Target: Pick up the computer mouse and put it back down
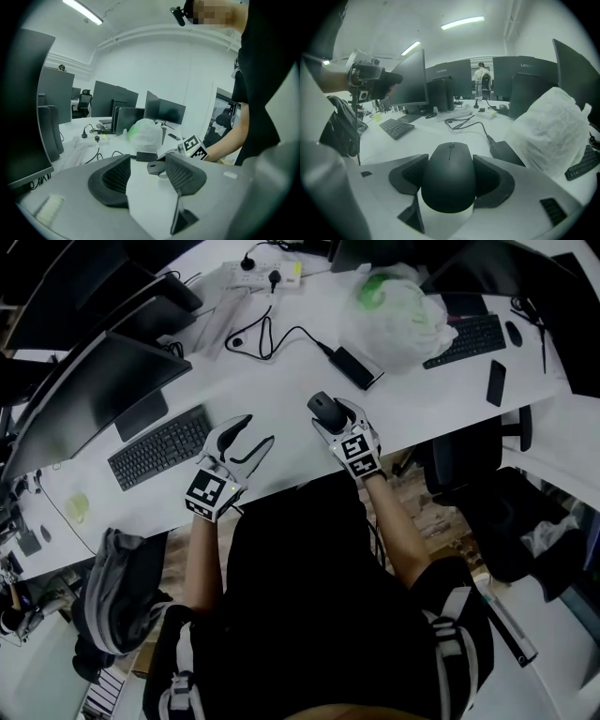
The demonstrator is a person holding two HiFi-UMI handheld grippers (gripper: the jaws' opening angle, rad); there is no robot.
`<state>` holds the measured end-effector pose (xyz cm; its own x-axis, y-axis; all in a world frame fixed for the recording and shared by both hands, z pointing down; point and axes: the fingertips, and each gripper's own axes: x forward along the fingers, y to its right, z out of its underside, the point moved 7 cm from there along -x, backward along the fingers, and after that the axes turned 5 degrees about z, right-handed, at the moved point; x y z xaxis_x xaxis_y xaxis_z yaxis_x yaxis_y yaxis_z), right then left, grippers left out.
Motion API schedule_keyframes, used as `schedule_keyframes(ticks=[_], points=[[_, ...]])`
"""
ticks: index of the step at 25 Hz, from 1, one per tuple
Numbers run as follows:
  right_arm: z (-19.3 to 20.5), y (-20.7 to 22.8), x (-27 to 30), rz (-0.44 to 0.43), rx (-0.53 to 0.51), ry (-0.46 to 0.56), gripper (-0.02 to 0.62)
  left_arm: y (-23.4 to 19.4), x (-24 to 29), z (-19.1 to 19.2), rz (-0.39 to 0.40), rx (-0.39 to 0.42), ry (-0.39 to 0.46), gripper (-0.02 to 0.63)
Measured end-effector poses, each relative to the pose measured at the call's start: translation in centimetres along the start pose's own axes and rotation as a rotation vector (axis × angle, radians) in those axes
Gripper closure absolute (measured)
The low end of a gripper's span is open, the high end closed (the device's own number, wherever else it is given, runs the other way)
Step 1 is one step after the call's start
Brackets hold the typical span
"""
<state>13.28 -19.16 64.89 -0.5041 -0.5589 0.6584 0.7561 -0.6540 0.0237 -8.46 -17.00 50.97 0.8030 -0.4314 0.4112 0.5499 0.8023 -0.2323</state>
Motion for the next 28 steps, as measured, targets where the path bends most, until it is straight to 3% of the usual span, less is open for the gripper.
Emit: schedule_keyframes(ticks=[18,28], points=[[3.7,2.1,4.3,-0.024,0.064,-0.101,0.299,-0.2,1.4,0.1,-0.032,-0.025,-0.025,0.388],[4.7,2.0,5.4,-0.021,0.022,-0.140,0.298,-0.3,1.2,0.1,-0.033,-0.020,-0.037,0.388]])
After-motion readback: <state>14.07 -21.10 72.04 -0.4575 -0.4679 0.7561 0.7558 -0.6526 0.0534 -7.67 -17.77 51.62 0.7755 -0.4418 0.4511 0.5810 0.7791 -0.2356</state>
